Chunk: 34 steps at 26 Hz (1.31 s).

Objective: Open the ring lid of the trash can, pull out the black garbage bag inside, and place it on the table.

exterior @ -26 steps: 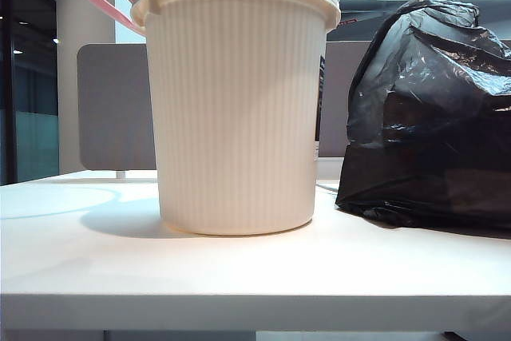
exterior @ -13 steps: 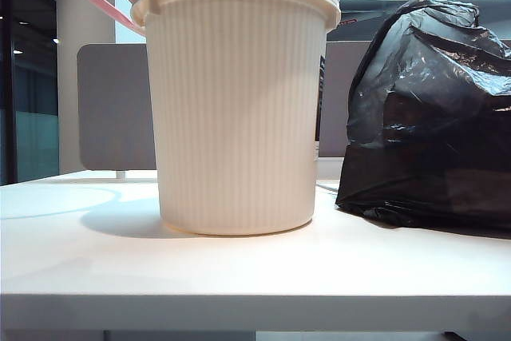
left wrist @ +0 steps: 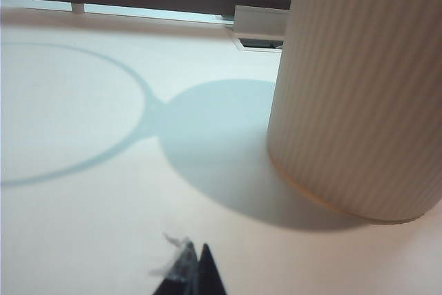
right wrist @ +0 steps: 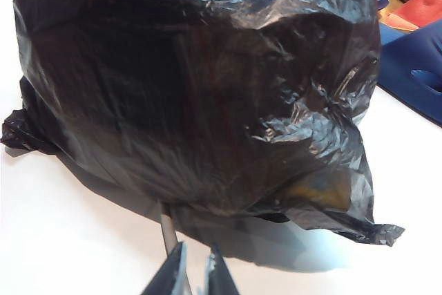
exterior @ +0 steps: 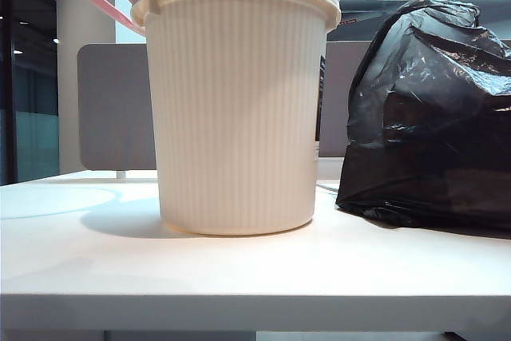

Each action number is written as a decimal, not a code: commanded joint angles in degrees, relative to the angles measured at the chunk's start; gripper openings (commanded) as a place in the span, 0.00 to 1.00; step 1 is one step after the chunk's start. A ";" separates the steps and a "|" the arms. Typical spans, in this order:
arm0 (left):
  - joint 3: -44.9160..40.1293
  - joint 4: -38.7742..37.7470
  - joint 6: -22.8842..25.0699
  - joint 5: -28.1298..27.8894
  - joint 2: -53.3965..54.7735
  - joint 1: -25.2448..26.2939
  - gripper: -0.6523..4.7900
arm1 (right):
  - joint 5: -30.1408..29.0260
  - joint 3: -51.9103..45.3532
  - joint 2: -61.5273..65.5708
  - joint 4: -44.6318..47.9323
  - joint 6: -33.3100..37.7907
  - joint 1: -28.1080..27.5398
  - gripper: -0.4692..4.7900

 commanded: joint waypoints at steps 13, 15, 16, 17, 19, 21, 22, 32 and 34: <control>0.15 0.50 0.07 0.24 0.02 0.04 0.11 | -1.64 -0.09 0.00 1.03 1.81 0.09 0.17; 0.15 0.50 0.07 0.24 0.02 0.04 0.11 | -1.66 -0.09 0.00 1.05 1.84 0.09 0.17; 0.15 0.50 0.07 0.24 0.02 0.04 0.11 | -1.66 -0.09 0.00 1.03 1.84 0.09 0.17; 0.15 0.50 0.07 0.24 0.02 0.04 0.11 | -1.68 -0.09 0.00 1.05 1.84 0.09 0.17; 0.15 0.50 0.07 0.24 0.02 0.04 0.11 | -1.57 -0.09 0.00 1.03 1.81 0.09 0.17; 0.15 0.50 0.07 0.24 0.02 0.04 0.11 | -1.57 -0.09 0.00 1.05 1.81 0.07 0.17; 0.15 0.50 0.07 0.24 0.02 0.04 0.11 | -1.57 -0.09 0.00 1.03 1.81 0.07 0.17; 0.15 0.50 0.07 0.24 0.02 0.04 0.11 | -1.57 -0.09 0.00 1.05 1.81 0.07 0.17; 0.15 0.50 0.07 0.24 0.02 0.04 0.11 | -1.57 -0.09 0.00 1.05 1.81 0.07 0.17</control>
